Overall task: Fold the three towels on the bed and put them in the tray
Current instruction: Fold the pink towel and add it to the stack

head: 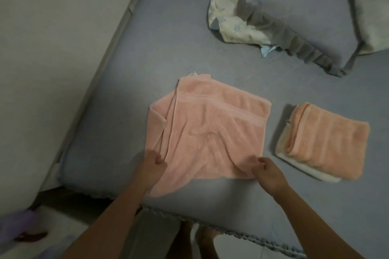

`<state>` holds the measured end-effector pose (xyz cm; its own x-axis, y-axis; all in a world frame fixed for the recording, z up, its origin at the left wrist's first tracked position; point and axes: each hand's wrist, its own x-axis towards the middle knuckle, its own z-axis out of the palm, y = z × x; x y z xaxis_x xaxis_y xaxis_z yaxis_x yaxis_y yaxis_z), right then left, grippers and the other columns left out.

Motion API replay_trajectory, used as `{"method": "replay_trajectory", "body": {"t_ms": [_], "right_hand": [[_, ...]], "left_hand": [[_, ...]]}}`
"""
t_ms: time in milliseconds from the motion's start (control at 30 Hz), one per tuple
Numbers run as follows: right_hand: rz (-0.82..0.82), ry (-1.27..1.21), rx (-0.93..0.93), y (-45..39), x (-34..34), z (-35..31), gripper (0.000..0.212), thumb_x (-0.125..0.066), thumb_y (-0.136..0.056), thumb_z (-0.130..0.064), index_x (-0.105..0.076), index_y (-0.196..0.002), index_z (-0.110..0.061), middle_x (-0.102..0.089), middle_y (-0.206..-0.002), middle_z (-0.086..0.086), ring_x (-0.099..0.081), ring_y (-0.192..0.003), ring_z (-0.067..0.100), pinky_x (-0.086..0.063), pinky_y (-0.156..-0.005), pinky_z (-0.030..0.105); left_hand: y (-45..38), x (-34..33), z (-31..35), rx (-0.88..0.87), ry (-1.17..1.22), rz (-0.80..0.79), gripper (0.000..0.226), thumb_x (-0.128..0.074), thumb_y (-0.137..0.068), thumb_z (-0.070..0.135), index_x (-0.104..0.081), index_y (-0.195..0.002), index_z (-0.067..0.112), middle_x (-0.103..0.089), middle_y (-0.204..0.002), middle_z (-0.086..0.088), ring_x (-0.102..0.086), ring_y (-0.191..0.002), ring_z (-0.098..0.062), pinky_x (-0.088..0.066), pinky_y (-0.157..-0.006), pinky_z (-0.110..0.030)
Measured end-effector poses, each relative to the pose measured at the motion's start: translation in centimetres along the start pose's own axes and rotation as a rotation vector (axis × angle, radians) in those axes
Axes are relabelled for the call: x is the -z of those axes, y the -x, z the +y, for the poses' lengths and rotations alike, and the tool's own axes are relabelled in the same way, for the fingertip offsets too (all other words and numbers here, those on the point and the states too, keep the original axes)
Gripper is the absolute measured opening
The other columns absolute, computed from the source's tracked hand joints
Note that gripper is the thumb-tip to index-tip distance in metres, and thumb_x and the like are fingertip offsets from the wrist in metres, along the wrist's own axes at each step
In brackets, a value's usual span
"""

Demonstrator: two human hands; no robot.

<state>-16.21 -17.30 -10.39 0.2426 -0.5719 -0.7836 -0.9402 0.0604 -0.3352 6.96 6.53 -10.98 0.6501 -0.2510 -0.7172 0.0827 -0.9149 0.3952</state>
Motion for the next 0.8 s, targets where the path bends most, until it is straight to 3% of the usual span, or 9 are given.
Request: {"method": "replay_trajectory", "body": {"t_ms": [100,167,267,367,467,567,667,733,800], "right_hand": [[0.120,0.018,0.045,-1.7,0.3,-1.4,0.052,-0.052,-0.096,-0.034,-0.045,-0.141,-0.008,-0.054,-0.138,0.020,-0.053,-0.123,0.039,-0.044,-0.101,0.043],[0.160,-0.031,0.064,-2.4,0.6,-2.3,0.051,-0.053,-0.097,-0.031,-0.044,-0.141,-0.009,-0.053,-0.140,0.019,-0.053,-0.123,0.039,-0.045,-0.099,0.044],[0.179,-0.048,0.069,-3.6,1.3,-3.6,0.054,-0.053,-0.096,-0.032,-0.040,-0.145,-0.013,-0.048,-0.145,0.017,-0.052,-0.126,0.037,-0.047,-0.097,0.045],[0.214,0.067,0.088,-5.1,1.6,-4.9,0.057,-0.050,-0.097,-0.041,-0.038,-0.146,-0.015,-0.045,-0.148,0.016,-0.049,-0.129,0.037,-0.043,-0.105,0.051],[0.260,0.207,0.195,-6.2,1.4,-7.2,0.056,-0.050,-0.096,-0.042,-0.042,-0.143,-0.012,-0.048,-0.145,0.015,-0.050,-0.127,0.036,-0.041,-0.106,0.048],[0.269,0.242,0.299,-7.5,0.9,-10.5,0.051,-0.058,-0.093,-0.031,-0.048,-0.137,-0.008,-0.053,-0.139,0.017,-0.052,-0.122,0.039,-0.042,-0.101,0.049],[0.287,0.194,0.358,-8.7,0.4,-14.5,0.054,-0.061,-0.088,-0.023,-0.048,-0.138,-0.008,-0.050,-0.143,0.015,-0.046,-0.128,0.037,-0.039,-0.105,0.048],[0.306,0.200,0.415,-9.6,-0.1,-16.9,0.054,-0.060,-0.087,-0.022,-0.048,-0.138,-0.009,-0.050,-0.143,0.014,-0.045,-0.130,0.037,-0.036,-0.108,0.045],[0.305,0.245,0.466,-10.3,-0.9,-18.7,0.052,-0.059,-0.088,-0.022,-0.048,-0.138,-0.010,-0.051,-0.142,0.013,-0.047,-0.128,0.037,-0.038,-0.107,0.044]], "left_hand": [[-3.5,1.4,4.1,-0.101,0.079,0.085,0.046,-0.062,-0.085,0.006,-0.050,-0.129,0.004,-0.058,-0.104,-0.011,-0.056,-0.098,-0.024,-0.040,-0.086,-0.029],[-6.3,2.1,6.5,-0.208,0.081,0.103,0.062,-0.063,-0.084,0.001,-0.038,-0.140,0.002,-0.055,-0.120,-0.024,-0.055,-0.114,-0.035,-0.042,-0.102,-0.039],[-9.8,2.7,8.4,-0.187,-0.251,0.189,0.071,-0.063,-0.085,0.020,-0.031,-0.148,0.017,-0.038,-0.140,-0.023,-0.045,-0.126,-0.043,-0.039,-0.108,-0.047],[-12.0,2.5,8.1,-0.146,-0.467,0.211,0.049,-0.066,-0.083,0.032,-0.052,-0.125,0.011,-0.040,-0.129,-0.021,-0.053,-0.111,-0.045,-0.046,-0.099,-0.047],[-13.1,2.5,7.5,-0.240,-0.317,0.218,0.014,-0.063,-0.080,0.004,-0.062,-0.093,0.001,-0.052,-0.112,-0.023,-0.059,-0.096,-0.039,-0.048,-0.090,-0.042],[-13.5,5.0,8.2,-0.361,-0.079,0.296,0.025,-0.051,-0.071,-0.013,-0.066,-0.080,0.004,-0.061,-0.094,-0.017,-0.059,-0.081,-0.026,-0.041,-0.072,-0.025],[-14.3,10.5,9.5,-0.557,0.046,0.435,0.029,-0.050,-0.065,-0.004,-0.062,-0.074,0.021,-0.054,-0.069,0.006,-0.049,-0.065,-0.008,-0.033,-0.060,-0.013],[-16.0,14.5,9.2,-0.596,0.011,0.506,0.025,-0.052,-0.065,0.000,-0.062,-0.075,0.020,-0.056,-0.069,0.004,-0.048,-0.065,-0.009,-0.038,-0.064,-0.015],[-18.5,17.0,7.9,-0.502,-0.303,0.488,0.020,-0.057,-0.070,-0.001,-0.070,-0.080,0.011,-0.065,-0.083,-0.010,-0.059,-0.084,-0.025,-0.045,-0.080,-0.030]]}}
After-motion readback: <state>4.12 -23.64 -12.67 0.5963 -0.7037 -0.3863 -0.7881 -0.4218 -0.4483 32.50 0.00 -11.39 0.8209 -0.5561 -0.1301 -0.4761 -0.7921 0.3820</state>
